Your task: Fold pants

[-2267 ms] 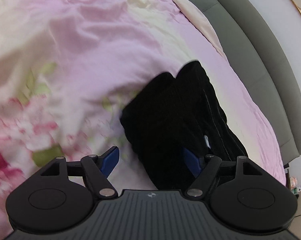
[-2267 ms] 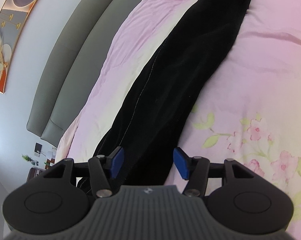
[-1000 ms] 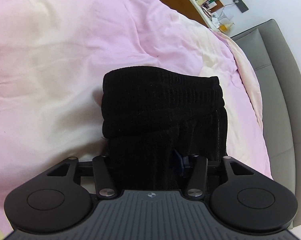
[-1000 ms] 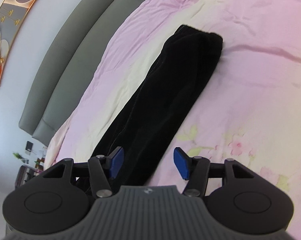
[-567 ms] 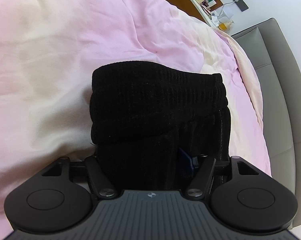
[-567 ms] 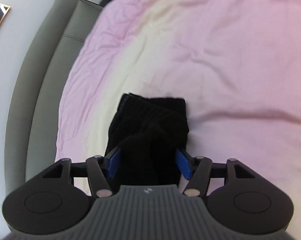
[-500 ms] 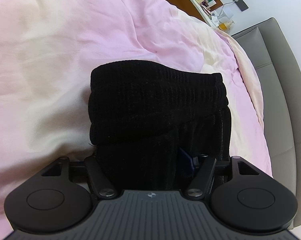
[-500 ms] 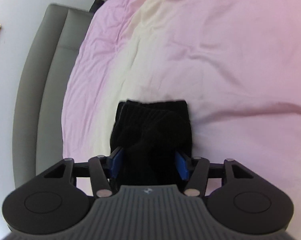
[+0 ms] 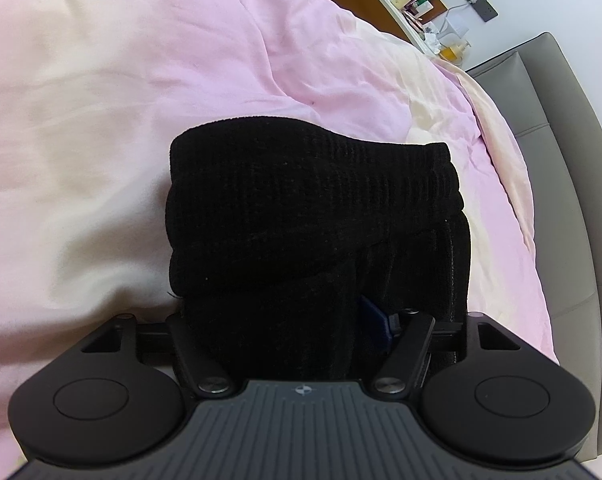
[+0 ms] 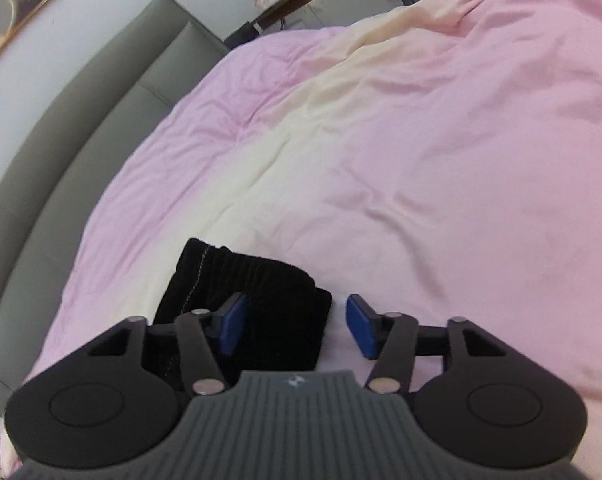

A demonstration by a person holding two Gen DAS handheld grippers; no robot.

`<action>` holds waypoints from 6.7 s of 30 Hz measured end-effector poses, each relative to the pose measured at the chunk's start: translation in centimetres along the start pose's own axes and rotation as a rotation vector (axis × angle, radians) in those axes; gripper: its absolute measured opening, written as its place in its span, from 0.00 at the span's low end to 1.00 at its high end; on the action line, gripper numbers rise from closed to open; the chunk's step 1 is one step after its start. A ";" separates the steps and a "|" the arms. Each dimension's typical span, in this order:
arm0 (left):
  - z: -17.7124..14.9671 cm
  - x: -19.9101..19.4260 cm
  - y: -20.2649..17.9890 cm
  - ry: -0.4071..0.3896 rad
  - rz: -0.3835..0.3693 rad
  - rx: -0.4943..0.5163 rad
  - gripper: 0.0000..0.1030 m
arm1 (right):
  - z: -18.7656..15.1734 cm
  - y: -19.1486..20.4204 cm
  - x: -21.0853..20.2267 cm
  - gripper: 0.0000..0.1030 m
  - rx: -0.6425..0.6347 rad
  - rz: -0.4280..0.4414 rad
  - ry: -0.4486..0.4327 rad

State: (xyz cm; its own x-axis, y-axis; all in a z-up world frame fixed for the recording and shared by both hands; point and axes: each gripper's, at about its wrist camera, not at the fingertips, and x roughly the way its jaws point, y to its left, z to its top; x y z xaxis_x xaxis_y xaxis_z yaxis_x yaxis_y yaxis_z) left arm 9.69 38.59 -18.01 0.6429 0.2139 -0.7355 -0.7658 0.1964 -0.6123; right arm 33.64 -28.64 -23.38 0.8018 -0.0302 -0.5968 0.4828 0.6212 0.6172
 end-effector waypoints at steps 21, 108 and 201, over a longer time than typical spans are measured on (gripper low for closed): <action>0.0 0.1 -0.1 0.006 0.004 0.007 0.75 | -2.3 1.6 1.6 0.15 0.081 0.182 0.071; 0.7 -0.5 2.3 0.074 -0.124 -0.095 0.52 | -49.5 29.0 -18.4 0.08 -1.342 0.693 0.454; -11.7 4.6 -7.8 0.495 -0.261 0.772 0.88 | -21.5 18.8 -18.8 0.60 -0.875 0.523 0.278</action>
State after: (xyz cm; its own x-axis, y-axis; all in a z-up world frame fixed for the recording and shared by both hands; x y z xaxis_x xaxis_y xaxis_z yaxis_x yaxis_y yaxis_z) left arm 18.49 26.83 -20.03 0.5780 -0.3210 -0.7502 -0.2646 0.7960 -0.5445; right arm 20.15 0.44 -11.55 0.6741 0.5163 -0.5282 -0.4107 0.8564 0.3129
